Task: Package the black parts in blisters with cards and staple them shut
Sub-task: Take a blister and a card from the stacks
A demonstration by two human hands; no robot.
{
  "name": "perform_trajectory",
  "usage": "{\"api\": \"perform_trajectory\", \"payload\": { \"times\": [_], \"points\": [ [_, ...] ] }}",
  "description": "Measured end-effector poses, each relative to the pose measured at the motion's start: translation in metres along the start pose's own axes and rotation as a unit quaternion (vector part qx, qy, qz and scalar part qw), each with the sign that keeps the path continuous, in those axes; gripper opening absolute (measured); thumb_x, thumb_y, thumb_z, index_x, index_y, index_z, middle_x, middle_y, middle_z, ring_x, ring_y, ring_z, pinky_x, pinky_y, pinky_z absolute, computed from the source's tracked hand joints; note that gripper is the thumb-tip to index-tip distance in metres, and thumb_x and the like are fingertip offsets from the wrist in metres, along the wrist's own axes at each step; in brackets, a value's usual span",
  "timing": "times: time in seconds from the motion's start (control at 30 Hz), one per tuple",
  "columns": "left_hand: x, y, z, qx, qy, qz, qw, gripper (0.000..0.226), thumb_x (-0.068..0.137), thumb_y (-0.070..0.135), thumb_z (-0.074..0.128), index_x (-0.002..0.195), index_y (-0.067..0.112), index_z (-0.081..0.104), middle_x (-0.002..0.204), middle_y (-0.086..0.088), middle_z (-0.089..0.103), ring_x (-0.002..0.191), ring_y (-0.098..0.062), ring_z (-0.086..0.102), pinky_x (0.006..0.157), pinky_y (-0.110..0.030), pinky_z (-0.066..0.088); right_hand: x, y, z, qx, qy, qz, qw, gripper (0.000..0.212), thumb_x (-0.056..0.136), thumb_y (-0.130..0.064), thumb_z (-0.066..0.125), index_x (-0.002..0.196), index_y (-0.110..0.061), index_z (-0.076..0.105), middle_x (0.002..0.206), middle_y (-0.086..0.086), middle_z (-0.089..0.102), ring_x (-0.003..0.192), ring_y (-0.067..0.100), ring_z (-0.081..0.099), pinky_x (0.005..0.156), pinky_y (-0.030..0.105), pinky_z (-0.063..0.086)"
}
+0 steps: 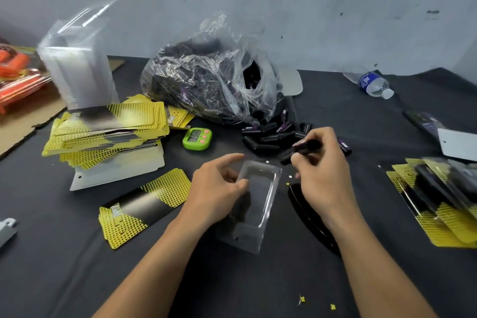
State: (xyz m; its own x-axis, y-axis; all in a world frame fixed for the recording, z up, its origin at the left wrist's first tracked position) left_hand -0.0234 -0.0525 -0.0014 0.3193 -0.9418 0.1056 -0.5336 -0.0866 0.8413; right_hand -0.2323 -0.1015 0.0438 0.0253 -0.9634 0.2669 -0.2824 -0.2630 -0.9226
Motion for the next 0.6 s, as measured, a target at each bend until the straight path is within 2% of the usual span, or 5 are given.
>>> {"api": "perform_trajectory", "payload": {
  "times": [0.1,0.2,0.33,0.47,0.6],
  "points": [
    [0.004,-0.008,-0.004,-0.063,0.023,-0.034,0.997,0.041,0.083,0.018,0.078,0.121,0.033,0.074,0.078,0.015,0.076,0.063,0.0,0.066,0.068,-0.018,0.05,-0.021,0.004,0.015,0.279,-0.074,0.129,0.949,0.027,0.094,0.011,0.06,0.1,-0.015,0.056,0.08,0.011,0.068,0.056,0.021,0.065,0.049,0.028,0.052],
    [0.004,-0.011,-0.003,-0.073,0.028,-0.057,0.995,0.029,0.088,0.025,0.077,0.116,0.035,0.075,0.084,0.017,0.078,0.07,-0.001,0.071,0.074,-0.027,0.054,-0.036,0.008,0.027,0.312,-0.128,0.18,0.924,0.017,0.097,0.006,0.061,0.104,-0.01,0.059,0.085,0.019,0.072,0.056,0.023,0.066,0.048,0.026,0.052],
    [-0.002,-0.013,-0.003,-0.077,0.039,-0.061,0.994,0.03,0.088,0.022,0.072,0.115,0.035,0.076,0.093,0.016,0.079,0.079,-0.003,0.072,0.081,-0.032,0.06,-0.036,0.016,0.03,0.368,-0.118,0.237,0.891,0.023,0.095,0.01,0.059,0.093,-0.012,0.057,0.086,0.02,0.071,0.069,0.032,0.074,0.058,0.032,0.06],
    [-0.005,-0.015,-0.008,-0.053,0.041,-0.06,0.996,0.03,0.085,0.031,0.071,0.114,0.035,0.076,0.084,0.018,0.078,0.077,0.001,0.072,0.071,-0.023,0.053,-0.032,0.017,0.028,0.293,-0.12,0.174,0.932,0.021,0.094,0.003,0.067,0.083,-0.014,0.06,0.076,0.014,0.069,0.057,0.024,0.067,0.049,0.026,0.052],
    [-0.006,-0.013,-0.002,-0.026,-0.059,-0.048,0.997,0.036,0.077,0.028,0.079,0.112,0.036,0.074,0.076,0.012,0.077,0.066,-0.003,0.071,0.063,-0.022,0.05,-0.026,0.014,0.016,0.076,-0.072,0.025,0.994,0.021,0.086,-0.022,0.079,0.075,-0.018,0.062,0.067,0.002,0.07,0.054,0.014,0.058,0.053,0.022,0.045]
  ]
}}
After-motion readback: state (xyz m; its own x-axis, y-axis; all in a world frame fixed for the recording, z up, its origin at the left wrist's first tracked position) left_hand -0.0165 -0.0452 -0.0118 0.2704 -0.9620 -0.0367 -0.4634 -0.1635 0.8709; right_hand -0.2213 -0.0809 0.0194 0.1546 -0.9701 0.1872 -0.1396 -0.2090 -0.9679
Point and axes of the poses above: each hand's wrist, its own x-axis towards the middle knuckle, its own z-axis out of the palm, y = z × x, the point moved 6 cm from there along x, towards the middle knuckle
